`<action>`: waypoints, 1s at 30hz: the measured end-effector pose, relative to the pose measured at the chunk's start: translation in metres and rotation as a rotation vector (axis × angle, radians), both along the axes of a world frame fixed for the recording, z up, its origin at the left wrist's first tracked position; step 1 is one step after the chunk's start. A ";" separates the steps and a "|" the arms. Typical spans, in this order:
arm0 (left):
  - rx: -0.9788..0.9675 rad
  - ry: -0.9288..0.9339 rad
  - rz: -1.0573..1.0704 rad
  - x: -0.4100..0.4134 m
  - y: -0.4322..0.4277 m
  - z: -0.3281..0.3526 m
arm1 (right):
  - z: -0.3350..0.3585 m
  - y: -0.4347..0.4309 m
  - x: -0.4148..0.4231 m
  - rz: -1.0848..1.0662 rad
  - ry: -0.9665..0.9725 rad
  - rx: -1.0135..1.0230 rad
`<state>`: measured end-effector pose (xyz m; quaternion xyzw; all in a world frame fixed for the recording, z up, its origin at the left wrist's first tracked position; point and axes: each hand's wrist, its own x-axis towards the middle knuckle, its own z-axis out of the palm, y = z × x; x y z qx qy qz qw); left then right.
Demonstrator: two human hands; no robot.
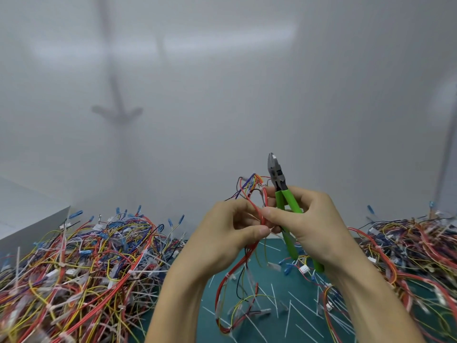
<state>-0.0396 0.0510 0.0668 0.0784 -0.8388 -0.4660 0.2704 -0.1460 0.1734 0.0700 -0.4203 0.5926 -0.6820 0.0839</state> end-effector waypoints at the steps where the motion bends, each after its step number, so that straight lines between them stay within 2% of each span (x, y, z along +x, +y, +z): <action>1: -0.007 -0.019 0.022 0.000 -0.001 0.000 | -0.001 0.000 -0.001 0.000 0.003 0.020; 4: 0.030 -0.011 0.096 0.000 -0.001 -0.001 | -0.004 -0.003 -0.004 -0.041 -0.008 0.048; 9: 0.336 0.092 0.083 0.006 -0.010 -0.001 | -0.008 -0.005 -0.013 -0.258 -0.004 0.021; 12: 0.440 0.162 0.056 0.014 -0.018 0.000 | -0.008 -0.004 -0.014 -0.266 -0.107 -0.040; 16: 0.547 0.226 0.078 0.016 -0.022 0.000 | -0.006 -0.003 -0.012 -0.251 -0.095 -0.023; 23: 0.670 0.367 0.177 0.007 -0.016 0.002 | -0.006 -0.004 -0.006 -0.010 0.129 0.267; 30: 0.668 0.421 0.223 0.008 -0.017 0.001 | -0.010 -0.003 -0.005 -0.017 0.306 0.509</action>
